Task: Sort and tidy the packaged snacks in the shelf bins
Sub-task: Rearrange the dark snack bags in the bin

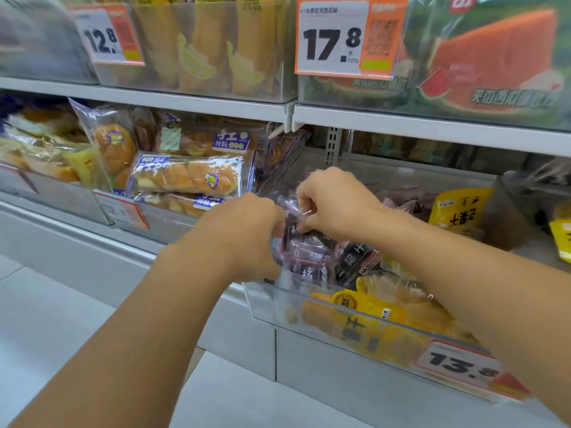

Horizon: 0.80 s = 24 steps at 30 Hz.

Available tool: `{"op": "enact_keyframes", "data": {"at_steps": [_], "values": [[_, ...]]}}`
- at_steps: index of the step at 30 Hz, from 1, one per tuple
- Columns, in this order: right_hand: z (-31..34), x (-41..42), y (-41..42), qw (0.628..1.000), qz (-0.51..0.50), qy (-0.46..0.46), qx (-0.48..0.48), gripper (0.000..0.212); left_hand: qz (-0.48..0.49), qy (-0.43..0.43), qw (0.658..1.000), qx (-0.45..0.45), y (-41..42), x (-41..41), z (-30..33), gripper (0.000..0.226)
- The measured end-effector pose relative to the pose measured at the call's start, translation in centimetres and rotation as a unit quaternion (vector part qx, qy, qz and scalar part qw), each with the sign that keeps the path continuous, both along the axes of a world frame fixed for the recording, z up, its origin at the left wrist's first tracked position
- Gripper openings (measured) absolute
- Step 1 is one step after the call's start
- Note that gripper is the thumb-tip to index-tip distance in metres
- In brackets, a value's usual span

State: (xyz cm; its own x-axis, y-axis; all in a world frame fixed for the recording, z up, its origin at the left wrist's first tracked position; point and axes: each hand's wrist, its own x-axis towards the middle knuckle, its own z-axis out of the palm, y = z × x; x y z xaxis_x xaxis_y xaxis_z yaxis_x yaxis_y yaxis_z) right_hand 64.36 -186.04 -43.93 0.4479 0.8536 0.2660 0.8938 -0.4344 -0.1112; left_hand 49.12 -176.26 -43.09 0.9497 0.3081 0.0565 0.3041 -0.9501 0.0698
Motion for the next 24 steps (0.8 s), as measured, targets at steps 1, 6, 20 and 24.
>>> {"op": "enact_keyframes", "data": {"at_steps": [1,6,20,24], "values": [[-0.3,-0.4,0.1,1.0,0.003,-0.004,0.0,0.037,-0.005,-0.009,1.0,-0.004,0.1,-0.2,0.2,0.037],[-0.1,-0.5,0.5,0.991,0.003,0.127,-0.041,0.026,-0.022,-0.006,0.997,-0.074,0.6,-1.5,0.8,0.034],[1.1,-0.3,-4.2,0.978,-0.034,0.144,-0.145,0.025,-0.049,-0.036,0.992,-0.109,2.2,-0.9,0.0,0.015],[0.9,-0.5,-4.0,0.991,-0.006,0.115,-0.07,0.045,-0.055,-0.046,0.991,-0.115,2.3,-1.0,0.1,0.012]]}}
